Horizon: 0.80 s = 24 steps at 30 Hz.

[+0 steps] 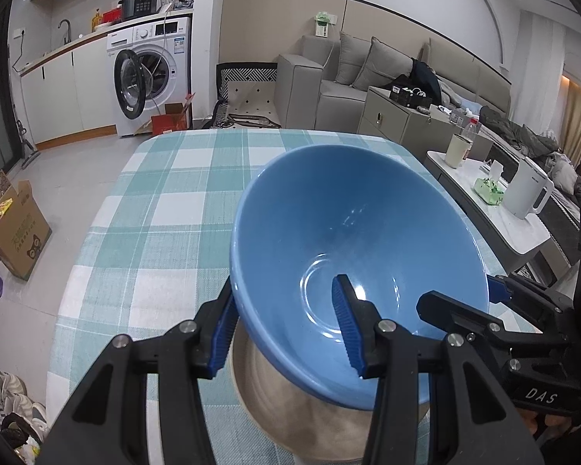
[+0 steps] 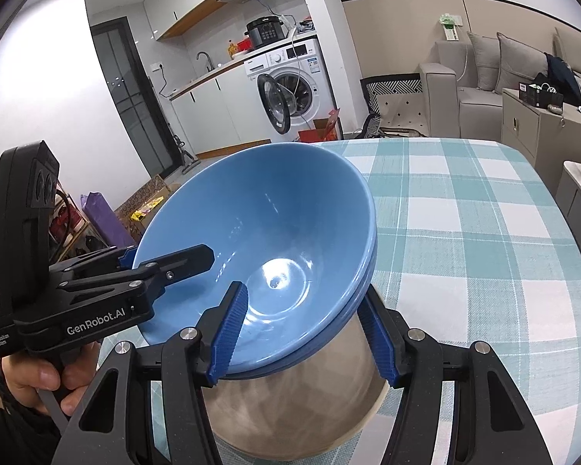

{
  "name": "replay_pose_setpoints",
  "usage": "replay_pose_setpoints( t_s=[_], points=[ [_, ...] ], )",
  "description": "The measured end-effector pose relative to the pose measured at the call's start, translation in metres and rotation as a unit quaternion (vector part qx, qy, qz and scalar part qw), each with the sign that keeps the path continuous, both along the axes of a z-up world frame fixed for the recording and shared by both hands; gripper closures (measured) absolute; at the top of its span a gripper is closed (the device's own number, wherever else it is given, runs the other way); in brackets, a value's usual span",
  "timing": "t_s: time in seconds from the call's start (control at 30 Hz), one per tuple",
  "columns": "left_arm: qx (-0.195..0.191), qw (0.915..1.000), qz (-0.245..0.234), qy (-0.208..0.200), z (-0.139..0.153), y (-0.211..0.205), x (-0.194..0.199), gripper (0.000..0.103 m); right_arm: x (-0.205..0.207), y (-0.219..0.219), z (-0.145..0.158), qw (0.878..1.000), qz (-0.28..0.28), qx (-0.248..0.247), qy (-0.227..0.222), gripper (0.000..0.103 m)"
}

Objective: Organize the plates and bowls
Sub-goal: 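Lower the stacked bowls onto the beige plate stack with both grippers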

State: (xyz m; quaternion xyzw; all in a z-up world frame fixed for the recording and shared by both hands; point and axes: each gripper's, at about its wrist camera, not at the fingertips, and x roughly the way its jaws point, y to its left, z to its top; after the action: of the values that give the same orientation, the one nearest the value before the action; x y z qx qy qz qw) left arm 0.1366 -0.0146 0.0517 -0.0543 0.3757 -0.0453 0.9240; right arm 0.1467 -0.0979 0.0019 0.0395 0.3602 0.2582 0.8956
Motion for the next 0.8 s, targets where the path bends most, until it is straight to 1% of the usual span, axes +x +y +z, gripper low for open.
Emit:
replay_pose_setpoints(
  t_s=[0.23,0.53,0.8],
  points=[
    [-0.002,0.9999,0.004,0.012,-0.008,0.002,0.0,0.056,0.001,0.006,-0.007,1.0,0.005,-0.01,0.006,0.043],
    [-0.002,0.9997,-0.003,0.023,-0.014,0.0,0.0,0.056,0.005,0.004,-0.011,1.0,0.001,-0.018,0.01,0.043],
    [-0.001,0.9998,-0.004,0.022,-0.016,0.001,-0.001,0.056,0.003,0.006,-0.012,1.0,0.002,-0.025,0.007,0.043]
  ],
)
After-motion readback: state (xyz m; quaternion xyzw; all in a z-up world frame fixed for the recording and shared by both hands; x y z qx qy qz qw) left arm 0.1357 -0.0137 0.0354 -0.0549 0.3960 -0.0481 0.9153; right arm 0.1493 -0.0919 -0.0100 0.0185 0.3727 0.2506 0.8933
